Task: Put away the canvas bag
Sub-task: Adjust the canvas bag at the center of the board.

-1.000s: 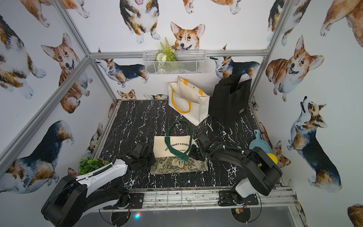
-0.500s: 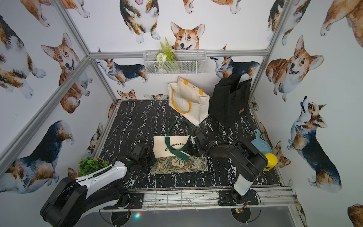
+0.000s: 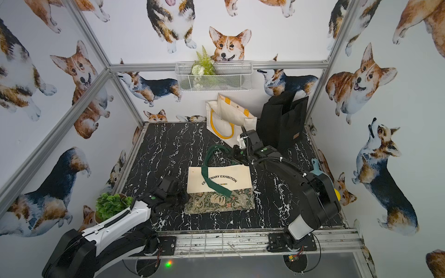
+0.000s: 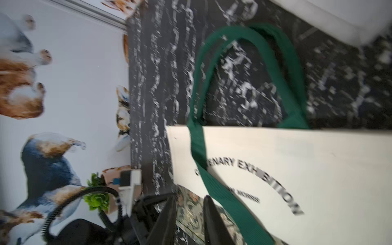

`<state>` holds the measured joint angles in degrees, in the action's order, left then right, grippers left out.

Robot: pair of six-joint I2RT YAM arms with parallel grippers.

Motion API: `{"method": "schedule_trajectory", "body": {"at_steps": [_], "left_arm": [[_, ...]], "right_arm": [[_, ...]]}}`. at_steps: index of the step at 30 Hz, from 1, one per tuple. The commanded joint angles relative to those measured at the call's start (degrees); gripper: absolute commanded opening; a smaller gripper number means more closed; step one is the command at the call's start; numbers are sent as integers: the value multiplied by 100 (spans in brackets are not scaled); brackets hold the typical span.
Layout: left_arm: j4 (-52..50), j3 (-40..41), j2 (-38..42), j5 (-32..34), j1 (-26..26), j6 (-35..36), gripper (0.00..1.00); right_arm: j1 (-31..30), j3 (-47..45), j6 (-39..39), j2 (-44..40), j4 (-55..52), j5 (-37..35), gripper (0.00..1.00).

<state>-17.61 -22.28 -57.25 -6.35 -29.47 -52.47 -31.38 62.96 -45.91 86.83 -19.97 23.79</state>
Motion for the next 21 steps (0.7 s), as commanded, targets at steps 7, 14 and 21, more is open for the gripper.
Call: {"method": "schedule_trajectory", "body": {"at_steps": [7, 14, 21], "left_arm": [[-676, -219, 6, 300, 116, 250, 65], [-375, -94, -255, 342, 117, 194, 62], [-81, -124, -490, 386, 126, 132, 61]], "right_arm": [[27, -1164, 914, -808, -1747, -1316, 47], [53, -1397, 1061, -175, -1728, -1586, 52], [61, -1324, 971, 288, -1253, -1276, 50]]}}
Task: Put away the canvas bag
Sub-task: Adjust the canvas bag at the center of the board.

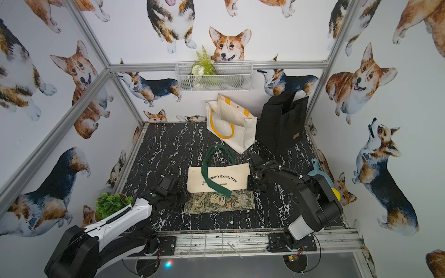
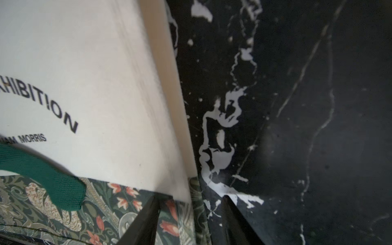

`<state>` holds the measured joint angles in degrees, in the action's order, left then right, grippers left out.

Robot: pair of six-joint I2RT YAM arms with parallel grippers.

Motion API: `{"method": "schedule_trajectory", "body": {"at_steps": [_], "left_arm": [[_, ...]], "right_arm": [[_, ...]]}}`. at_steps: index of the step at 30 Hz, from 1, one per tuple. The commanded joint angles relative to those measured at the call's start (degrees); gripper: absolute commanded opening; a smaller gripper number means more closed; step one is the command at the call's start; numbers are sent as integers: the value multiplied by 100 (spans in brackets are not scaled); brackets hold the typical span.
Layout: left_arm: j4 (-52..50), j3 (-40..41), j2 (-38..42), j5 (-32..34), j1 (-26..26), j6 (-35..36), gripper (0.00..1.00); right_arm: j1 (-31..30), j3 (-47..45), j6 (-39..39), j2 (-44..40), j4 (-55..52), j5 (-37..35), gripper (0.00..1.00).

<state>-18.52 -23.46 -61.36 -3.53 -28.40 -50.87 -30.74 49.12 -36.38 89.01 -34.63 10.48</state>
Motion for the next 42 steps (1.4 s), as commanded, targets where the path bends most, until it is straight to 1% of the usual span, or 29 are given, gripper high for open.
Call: {"method": "schedule_trajectory", "body": {"at_steps": [1, 7, 9, 12, 15, 20, 26, 30, 34, 36, 38, 40, 42], "left_arm": [[39, -35, -130, 120, 19, -20, 60], [176, -300, -622, 108, 28, 112, 58], [209, -383, -778, 60, 28, 149, 54], [252, -440, -901, -7, 28, 186, 45], [146, -440, -841, 38, 28, 218, 34], [-69, -303, -466, 24, 28, 227, 30], [-140, 155, 136, -69, 28, 71, 30], [-155, 398, 415, -261, 21, -55, 29], [-206, 491, 587, -312, 19, -73, 29], [-220, 507, 642, -325, 19, -92, 30], [-309, 444, 668, -345, 17, -65, 34], [-550, 282, 709, -248, 18, 30, 42], [-925, 46, 778, -60, 21, 158, 52]], "right_arm": [[-3, 94, 17, 102, 212, 76, 50], [-3, 150, 43, 185, 250, 184, 48], [-2, 117, 30, 226, 329, 315, 47], [-3, 32, -46, 279, 508, 539, 43], [-20, -145, -160, 309, 730, 711, 40], [-191, -565, -329, 246, 1003, 759, 40], [-663, -969, -609, 179, 1267, 687, 40], [-976, -1384, -1028, -6, 1648, 686, 39], [-1088, -1645, -1248, -232, 1776, 644, 40], [-1084, -1649, -1238, -394, 1575, 500, 41], [-1083, -1568, -1190, -613, 1226, 272, 43], [-1076, -1428, -1136, -881, 771, -77, 45], [-1038, -1241, -1045, -1201, 220, -533, 48]]}}
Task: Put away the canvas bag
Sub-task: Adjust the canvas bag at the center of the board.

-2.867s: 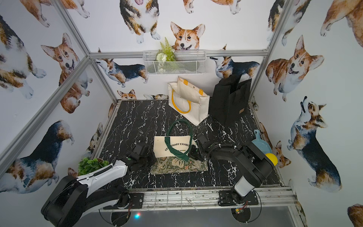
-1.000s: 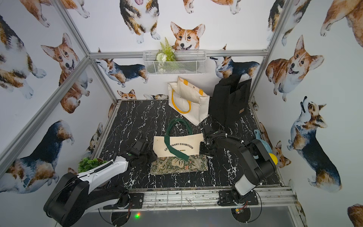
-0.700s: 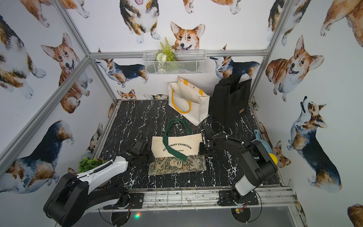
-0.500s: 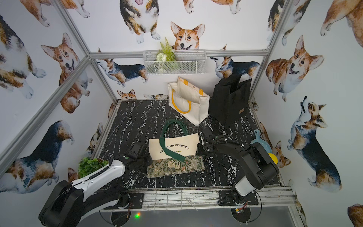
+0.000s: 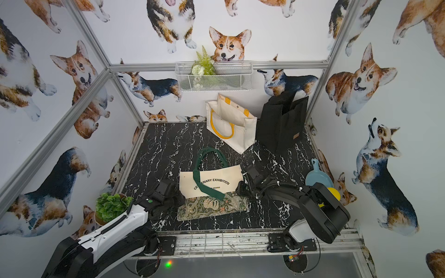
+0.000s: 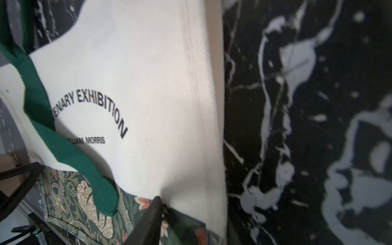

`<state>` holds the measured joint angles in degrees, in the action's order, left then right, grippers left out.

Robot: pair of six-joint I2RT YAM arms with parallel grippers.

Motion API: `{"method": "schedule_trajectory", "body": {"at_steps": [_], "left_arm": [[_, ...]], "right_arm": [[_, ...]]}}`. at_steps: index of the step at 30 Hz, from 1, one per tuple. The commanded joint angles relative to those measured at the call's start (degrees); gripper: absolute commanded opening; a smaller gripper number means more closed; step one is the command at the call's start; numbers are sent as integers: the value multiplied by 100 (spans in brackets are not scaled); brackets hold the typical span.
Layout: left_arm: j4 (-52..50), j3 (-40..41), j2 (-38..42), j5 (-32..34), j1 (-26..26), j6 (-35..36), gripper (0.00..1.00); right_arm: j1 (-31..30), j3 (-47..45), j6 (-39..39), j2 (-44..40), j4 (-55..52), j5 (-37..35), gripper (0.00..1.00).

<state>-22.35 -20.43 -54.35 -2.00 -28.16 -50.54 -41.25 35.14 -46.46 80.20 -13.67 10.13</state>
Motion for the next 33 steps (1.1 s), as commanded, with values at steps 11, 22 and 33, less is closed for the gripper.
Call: {"method": "schedule_trajectory", "body": {"at_steps": [11, 22, 33], "left_arm": [[-959, -782, 336, -389, 4, 199, 58], [-503, -143, 782, -872, -47, -274, 53], [-451, 90, 983, -890, -56, -334, 53]], "right_arm": [[228, 680, 317, -1427, -2048, -285, 46], [-575, 571, -257, 91, 301, 1593, 41], [-782, 275, -819, 1031, 1346, 1817, 41]]}}
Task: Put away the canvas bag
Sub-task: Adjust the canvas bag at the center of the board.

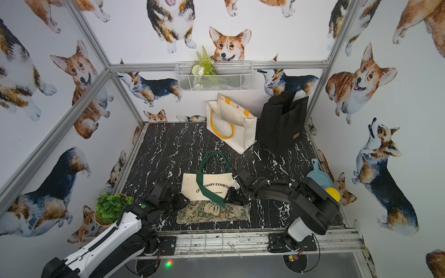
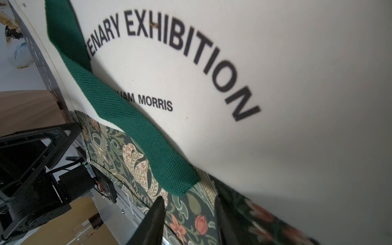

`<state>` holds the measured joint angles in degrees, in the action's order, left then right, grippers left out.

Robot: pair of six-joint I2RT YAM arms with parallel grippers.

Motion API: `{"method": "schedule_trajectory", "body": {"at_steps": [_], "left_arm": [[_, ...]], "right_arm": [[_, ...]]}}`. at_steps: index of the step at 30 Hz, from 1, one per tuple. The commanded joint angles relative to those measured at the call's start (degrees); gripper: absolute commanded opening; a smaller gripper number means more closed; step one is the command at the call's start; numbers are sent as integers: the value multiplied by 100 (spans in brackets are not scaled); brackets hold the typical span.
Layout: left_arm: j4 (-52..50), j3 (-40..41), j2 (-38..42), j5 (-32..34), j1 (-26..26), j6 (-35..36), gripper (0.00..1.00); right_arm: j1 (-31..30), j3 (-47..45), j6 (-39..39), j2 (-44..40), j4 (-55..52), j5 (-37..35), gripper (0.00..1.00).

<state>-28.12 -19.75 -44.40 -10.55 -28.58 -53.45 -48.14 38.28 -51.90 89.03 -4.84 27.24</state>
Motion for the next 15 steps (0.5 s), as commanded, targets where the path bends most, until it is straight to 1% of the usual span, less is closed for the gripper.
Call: {"method": "schedule_trajectory", "body": {"at_steps": [1, 7, 15], "left_arm": [[143, 27, -24, -48, -14, -43, 53], [193, 31, -69, -62, -16, -43, 53], [242, 99, -71, -71, -9, -50, 53]], "right_arm": [[-122, -40, -300, 183, 496, 97, 41], [-169, -62, -427, 329, 763, 89, 42], [-169, 7, -453, 307, 1015, 28, 41]]}}
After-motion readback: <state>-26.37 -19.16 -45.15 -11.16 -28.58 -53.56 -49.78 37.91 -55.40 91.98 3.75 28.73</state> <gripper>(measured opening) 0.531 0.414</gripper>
